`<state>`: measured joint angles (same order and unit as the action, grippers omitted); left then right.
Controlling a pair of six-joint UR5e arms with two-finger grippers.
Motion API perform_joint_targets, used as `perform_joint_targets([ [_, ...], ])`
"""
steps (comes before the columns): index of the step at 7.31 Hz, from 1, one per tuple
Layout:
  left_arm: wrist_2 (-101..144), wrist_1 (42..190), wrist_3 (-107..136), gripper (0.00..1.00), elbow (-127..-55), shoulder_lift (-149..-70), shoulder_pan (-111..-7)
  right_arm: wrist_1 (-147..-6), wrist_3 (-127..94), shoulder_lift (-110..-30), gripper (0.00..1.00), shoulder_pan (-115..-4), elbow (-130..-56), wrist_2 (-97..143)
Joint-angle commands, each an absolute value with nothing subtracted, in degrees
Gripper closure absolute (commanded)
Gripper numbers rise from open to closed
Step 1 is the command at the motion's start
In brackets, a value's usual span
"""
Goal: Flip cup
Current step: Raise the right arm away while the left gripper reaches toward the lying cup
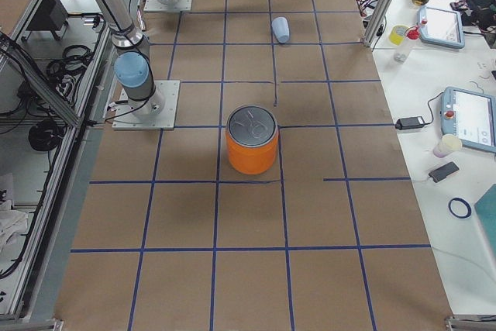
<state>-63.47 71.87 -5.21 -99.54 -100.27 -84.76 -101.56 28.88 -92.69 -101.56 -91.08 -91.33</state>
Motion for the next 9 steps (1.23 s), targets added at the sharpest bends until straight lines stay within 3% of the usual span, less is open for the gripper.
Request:
perform_joint_targets([
  [1, -51.8, 65.8, -3.5, 0.00, -100.6, -107.0, -84.7, -99.7, 10.3, -93.9, 0.00, -101.2, -91.1, -91.2],
  [3, -50.5, 60.9, -3.0, 0.00, -101.2, -112.7, -84.9, -99.6, -2.5, -94.0, 0.00, -101.2, -91.1, -90.4],
  [6, -43.3, 60.8, 0.8, 0.00, -101.3, -118.3, -85.5, -99.8, -4.9, -93.8, 0.00, -100.6, -91.1, -90.4],
  [9, -41.7, 56.6, 6.6, 0.00, -101.3, -121.1, -87.3, -99.5, -4.7, -93.9, 0.00, -91.9, -91.1, -89.8],
])
